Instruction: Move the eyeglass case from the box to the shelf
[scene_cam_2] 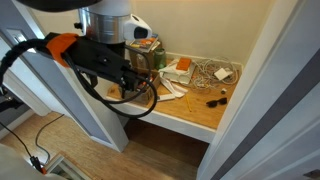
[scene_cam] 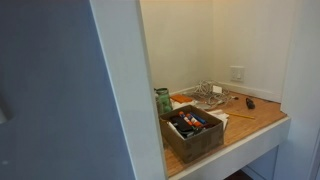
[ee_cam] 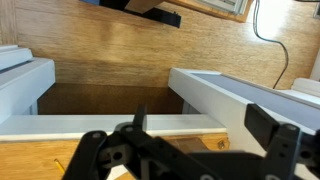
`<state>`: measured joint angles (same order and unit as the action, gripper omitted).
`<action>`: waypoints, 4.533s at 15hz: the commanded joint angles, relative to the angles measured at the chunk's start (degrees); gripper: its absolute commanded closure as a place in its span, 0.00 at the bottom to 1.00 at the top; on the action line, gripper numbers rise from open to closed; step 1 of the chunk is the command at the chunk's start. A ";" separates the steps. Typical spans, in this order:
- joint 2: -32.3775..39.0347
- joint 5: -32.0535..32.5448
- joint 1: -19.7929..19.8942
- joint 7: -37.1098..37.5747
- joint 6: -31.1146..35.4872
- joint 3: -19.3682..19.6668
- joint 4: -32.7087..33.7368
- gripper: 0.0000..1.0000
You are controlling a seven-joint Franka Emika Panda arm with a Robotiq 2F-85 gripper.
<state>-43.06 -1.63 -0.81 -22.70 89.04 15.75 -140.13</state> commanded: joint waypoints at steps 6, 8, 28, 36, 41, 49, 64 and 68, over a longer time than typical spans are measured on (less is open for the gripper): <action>9.21 -2.87 0.53 19.87 15.79 -13.16 1.05 0.00; 12.81 -2.44 0.53 26.82 19.12 -16.99 1.46 0.00; 40.34 -8.26 -4.08 38.38 47.00 -22.02 7.42 0.00; 43.61 -9.64 -4.30 38.37 46.89 -21.96 9.92 0.00; 51.78 -7.59 -5.15 44.65 48.71 -22.22 16.91 0.00; 65.07 -2.04 -10.12 53.76 53.20 -19.95 27.71 0.00; 78.97 -1.18 -14.83 54.36 55.46 -14.94 38.99 0.00; 80.26 -1.22 -15.06 54.38 55.36 -14.71 40.28 0.00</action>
<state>35.38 -3.38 -14.57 30.50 144.76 -0.08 -102.37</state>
